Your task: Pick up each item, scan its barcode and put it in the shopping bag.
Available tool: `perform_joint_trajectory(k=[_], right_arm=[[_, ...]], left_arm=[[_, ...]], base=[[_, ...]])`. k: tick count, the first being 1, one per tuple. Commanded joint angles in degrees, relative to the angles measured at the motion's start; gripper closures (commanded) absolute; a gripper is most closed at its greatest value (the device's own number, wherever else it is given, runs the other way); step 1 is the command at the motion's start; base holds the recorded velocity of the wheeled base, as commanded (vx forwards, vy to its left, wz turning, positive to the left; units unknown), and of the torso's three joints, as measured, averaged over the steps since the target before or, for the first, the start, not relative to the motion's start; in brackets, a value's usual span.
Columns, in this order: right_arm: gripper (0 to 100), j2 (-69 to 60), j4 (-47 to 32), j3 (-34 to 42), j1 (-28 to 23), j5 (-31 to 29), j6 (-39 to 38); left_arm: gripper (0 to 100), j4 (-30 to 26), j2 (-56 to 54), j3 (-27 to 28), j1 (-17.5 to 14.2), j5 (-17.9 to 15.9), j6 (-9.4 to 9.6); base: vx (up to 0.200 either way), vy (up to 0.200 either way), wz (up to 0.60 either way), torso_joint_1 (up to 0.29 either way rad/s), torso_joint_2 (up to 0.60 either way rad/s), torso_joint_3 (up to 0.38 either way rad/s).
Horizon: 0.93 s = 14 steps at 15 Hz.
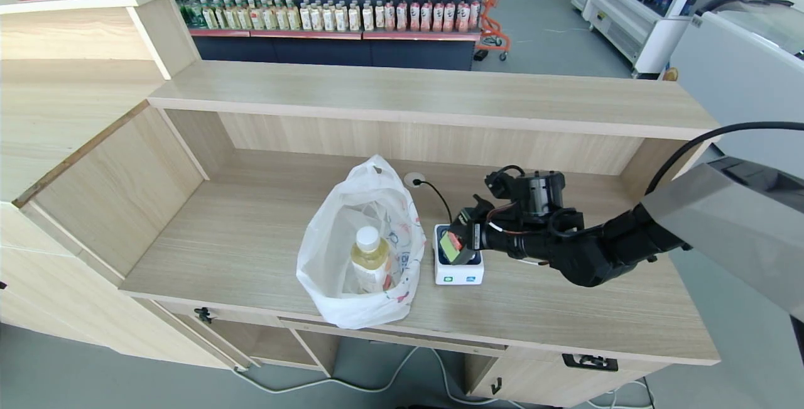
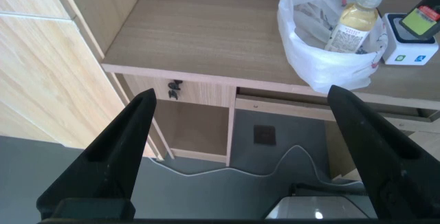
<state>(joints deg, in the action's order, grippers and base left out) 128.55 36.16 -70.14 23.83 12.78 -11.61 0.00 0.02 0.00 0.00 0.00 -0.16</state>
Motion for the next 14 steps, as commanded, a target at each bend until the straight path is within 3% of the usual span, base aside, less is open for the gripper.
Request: perform_joint_trajectory(k=[1, 14], right_arm=[[100, 2.41, 0.05, -2.37, 0.86, -0.91, 0.0], [100, 3.81, -0.03, -7.11, 1.3, -2.58, 0.0]], left_arm=[[0, 0.0, 0.06, 0.0, 0.0, 0.0, -0.02], [0, 0.0, 0.06, 0.0, 0.0, 0.0, 0.07]], base=[[0.0, 0.0, 0.0, 0.0, 0.0, 0.0], [0.0, 0.0, 0.0, 0.0, 0.0, 0.0]])
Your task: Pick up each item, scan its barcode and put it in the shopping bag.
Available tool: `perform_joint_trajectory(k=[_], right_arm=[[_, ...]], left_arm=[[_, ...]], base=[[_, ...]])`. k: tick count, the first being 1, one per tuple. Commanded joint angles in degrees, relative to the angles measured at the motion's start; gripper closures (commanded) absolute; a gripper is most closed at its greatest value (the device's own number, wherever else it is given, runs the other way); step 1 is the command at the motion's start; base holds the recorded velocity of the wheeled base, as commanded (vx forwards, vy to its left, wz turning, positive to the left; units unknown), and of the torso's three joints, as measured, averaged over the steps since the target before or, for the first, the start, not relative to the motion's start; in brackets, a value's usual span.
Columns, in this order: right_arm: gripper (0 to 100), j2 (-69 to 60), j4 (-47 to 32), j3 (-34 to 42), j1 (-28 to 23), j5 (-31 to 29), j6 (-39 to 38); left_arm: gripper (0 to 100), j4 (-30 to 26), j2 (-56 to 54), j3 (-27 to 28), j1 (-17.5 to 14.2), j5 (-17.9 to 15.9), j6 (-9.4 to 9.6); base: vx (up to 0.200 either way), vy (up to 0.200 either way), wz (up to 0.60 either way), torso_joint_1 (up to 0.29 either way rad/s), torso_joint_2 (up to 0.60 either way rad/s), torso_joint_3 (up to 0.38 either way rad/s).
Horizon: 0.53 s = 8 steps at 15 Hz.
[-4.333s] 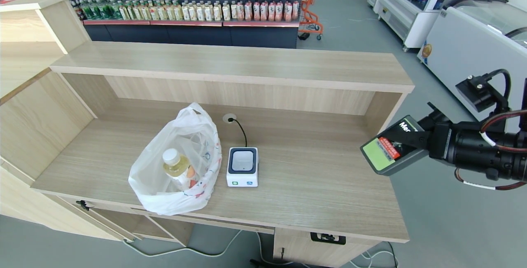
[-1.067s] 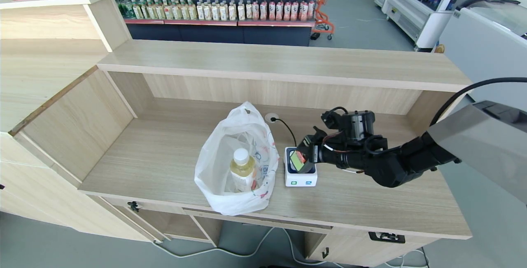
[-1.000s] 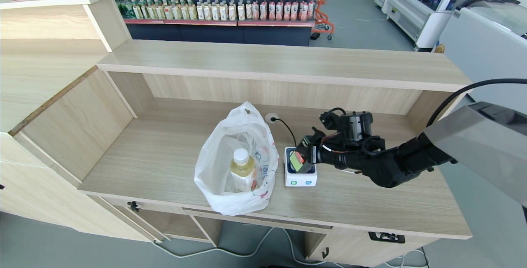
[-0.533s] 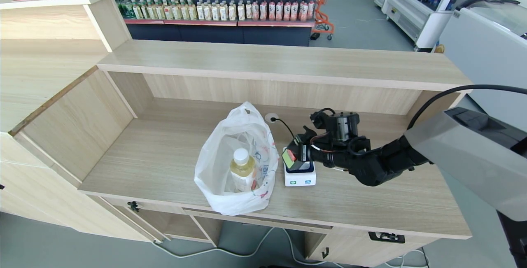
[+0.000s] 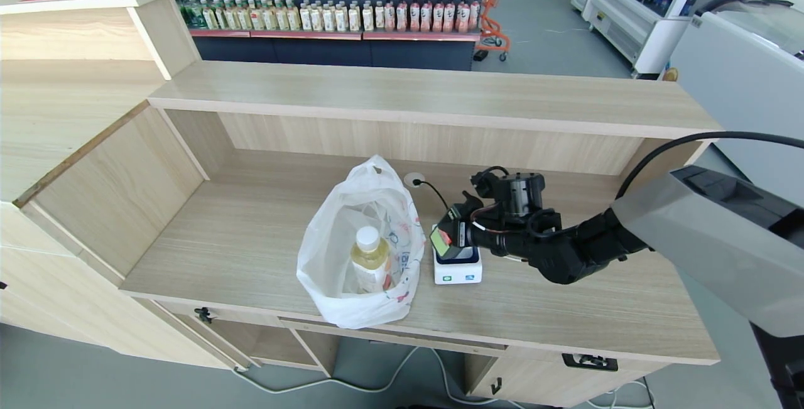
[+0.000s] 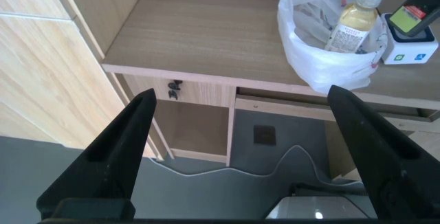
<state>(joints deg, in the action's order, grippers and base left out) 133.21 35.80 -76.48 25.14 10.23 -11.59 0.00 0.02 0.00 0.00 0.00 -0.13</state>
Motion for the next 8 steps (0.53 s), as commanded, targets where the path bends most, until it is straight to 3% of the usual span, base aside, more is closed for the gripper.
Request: perform_joint_trajectory(k=[1, 5, 8], right_arm=[[100, -2.43, 0.14, -2.35, 0.09, -1.44, -0.01], [100, -11.13, -1.17, -3.5, -1.58, -4.6, 7.73], [100, -17.54, -4.95, -3.76, -1.49, -6.36, 8.96]], left_arm=[[0, 0.0, 0.06, 0.0, 0.0, 0.0, -0.04], [0, 0.0, -0.02, 0.0, 0.0, 0.0, 0.13], [0, 0.09, -0.02, 0.0, 0.0, 0.0, 0.31]], base=[[0.0, 0.0, 0.0, 0.0, 0.0, 0.0], [0.0, 0.0, 0.0, 0.0, 0.0, 0.0], [0.0, 0.2, 0.0, -0.004, 0.0, 0.004]])
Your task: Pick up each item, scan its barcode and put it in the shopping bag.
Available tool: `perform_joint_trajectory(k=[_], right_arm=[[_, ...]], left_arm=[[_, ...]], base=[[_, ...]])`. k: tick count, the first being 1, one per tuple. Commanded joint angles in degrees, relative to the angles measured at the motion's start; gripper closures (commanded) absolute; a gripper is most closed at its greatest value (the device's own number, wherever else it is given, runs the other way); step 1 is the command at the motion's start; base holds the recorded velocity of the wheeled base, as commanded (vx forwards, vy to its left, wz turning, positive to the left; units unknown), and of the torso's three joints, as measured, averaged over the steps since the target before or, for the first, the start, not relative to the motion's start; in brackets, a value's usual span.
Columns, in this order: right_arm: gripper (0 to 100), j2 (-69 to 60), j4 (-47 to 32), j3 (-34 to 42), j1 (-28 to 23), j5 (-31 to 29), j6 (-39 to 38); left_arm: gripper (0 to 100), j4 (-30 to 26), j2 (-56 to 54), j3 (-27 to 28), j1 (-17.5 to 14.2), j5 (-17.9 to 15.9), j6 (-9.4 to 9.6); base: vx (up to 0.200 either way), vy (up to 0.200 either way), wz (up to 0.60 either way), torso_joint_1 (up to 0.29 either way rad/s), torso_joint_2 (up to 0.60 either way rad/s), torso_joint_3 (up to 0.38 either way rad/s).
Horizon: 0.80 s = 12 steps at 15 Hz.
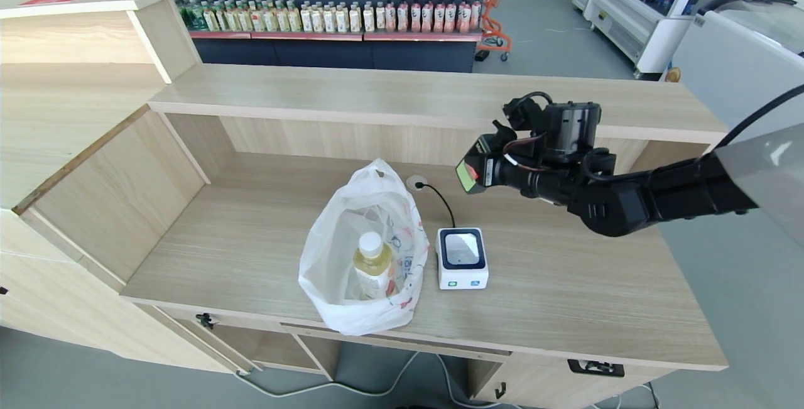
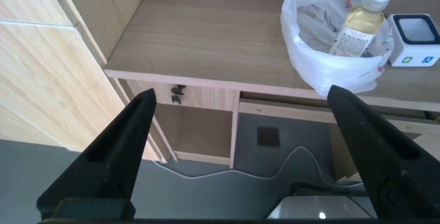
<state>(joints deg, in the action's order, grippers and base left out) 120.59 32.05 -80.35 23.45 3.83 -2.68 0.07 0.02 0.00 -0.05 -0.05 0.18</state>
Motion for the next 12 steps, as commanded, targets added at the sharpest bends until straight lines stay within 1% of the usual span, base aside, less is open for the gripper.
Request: perform_joint_trajectory(k=[1, 4, 8, 11, 12], right_arm=[[100, -5.63, -1.81, 0.28, 0.89, 0.04, -0.22], [100, -5.19, -1.55, 3.44, 2.03, 0.04, -0.66], [100, 0.17, -1.46, 6.78, 2.12, -0.22, 1.36], [100, 4.48, 0.12, 6.08, 2.21, 0.13, 4.44], [100, 7.29, 2.84, 5.55, 2.74, 0.13, 4.79]], left_arm=[[0, 0.01, -0.02, 0.0, 0.05, -0.04, 0.08], [0, 0.01, -0.02, 0.0, 0.05, -0.04, 0.17], [0, 0.01, -0.02, 0.0, 0.05, -0.04, 0.17], [0, 0.01, -0.02, 0.09, 0.05, 0.05, 0.17], [0, 0.01, -0.02, 0.0, 0.05, -0.04, 0.17]], base=[[0.0, 0.2, 0.0, 0.022, 0.01, 0.002], [0.0, 0.0, 0.0, 0.0, 0.0, 0.0], [0.0, 0.0, 0.0, 0.0, 0.0, 0.0], [0.0, 0.0, 0.0, 0.0, 0.0, 0.0], [0.0, 0.0, 0.0, 0.0, 0.0, 0.0]])
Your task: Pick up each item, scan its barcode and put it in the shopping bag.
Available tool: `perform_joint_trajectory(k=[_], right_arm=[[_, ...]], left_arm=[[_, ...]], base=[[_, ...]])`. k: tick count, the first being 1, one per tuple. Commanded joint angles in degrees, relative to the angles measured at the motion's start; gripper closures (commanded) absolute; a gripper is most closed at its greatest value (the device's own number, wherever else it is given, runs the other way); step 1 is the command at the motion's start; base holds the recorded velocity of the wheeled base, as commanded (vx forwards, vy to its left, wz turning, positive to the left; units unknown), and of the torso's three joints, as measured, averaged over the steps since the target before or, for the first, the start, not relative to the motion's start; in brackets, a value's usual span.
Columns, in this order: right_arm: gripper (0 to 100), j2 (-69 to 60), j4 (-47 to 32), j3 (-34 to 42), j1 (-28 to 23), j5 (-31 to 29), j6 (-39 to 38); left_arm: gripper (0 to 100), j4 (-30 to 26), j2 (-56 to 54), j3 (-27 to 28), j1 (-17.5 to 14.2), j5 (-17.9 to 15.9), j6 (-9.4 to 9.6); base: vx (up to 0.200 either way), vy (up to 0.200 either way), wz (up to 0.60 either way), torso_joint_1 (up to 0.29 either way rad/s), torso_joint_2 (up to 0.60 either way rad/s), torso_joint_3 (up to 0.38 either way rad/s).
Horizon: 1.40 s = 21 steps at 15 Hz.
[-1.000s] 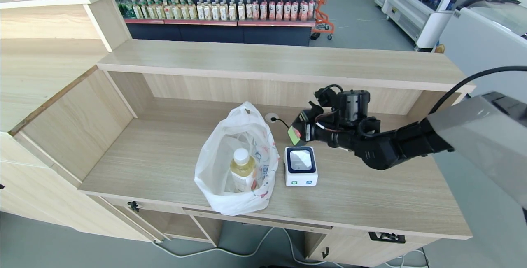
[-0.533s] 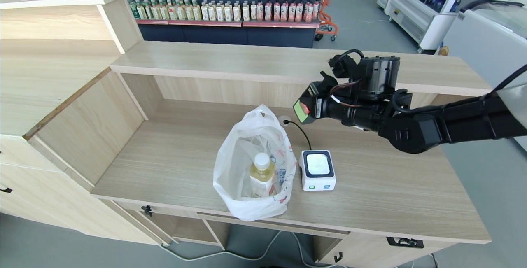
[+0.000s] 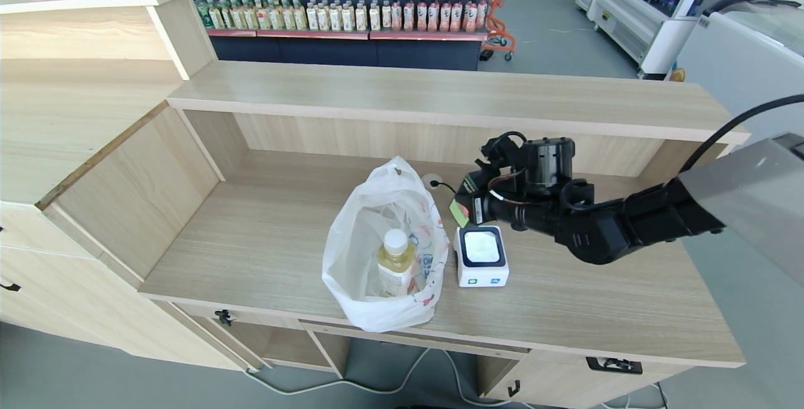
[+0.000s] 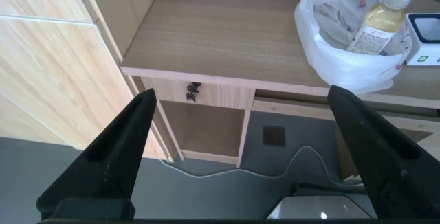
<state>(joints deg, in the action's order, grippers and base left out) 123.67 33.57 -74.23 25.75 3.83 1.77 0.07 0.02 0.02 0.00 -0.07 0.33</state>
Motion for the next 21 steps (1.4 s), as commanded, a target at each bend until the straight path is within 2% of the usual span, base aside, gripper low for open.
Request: perform_joint_trajectory(k=[1, 4, 12, 21], right_arm=[[100, 5.88, 2.9, -0.92, 0.62, 0.22, 0.34], [100, 9.39, 4.66, -4.35, 1.68, 2.5, 0.08], [100, 17.92, 4.22, -16.04, 4.93, 2.5, -0.01], [100, 19.94, 4.31, -15.77, 4.31, 2.24, 2.36]], left_arm=[[0, 0.01, -0.02, -0.02, 0.0, 0.07, 0.02], [0, 0.01, -0.02, -0.02, 0.0, -0.01, 0.02], [0, 0.01, -0.02, -0.02, 0.0, 0.07, -0.15], [0, -0.07, 0.06, -0.02, 0.0, 0.07, -0.24]], base=[[0.0, 0.0, 0.0, 0.0, 0.0, 0.0], [0.0, 0.0, 0.0, 0.0, 0.0, 0.0], [0.0, 0.0, 0.0, 0.0, 0.0, 0.0], [0.0, 0.0, 0.0, 0.0, 0.0, 0.0]])
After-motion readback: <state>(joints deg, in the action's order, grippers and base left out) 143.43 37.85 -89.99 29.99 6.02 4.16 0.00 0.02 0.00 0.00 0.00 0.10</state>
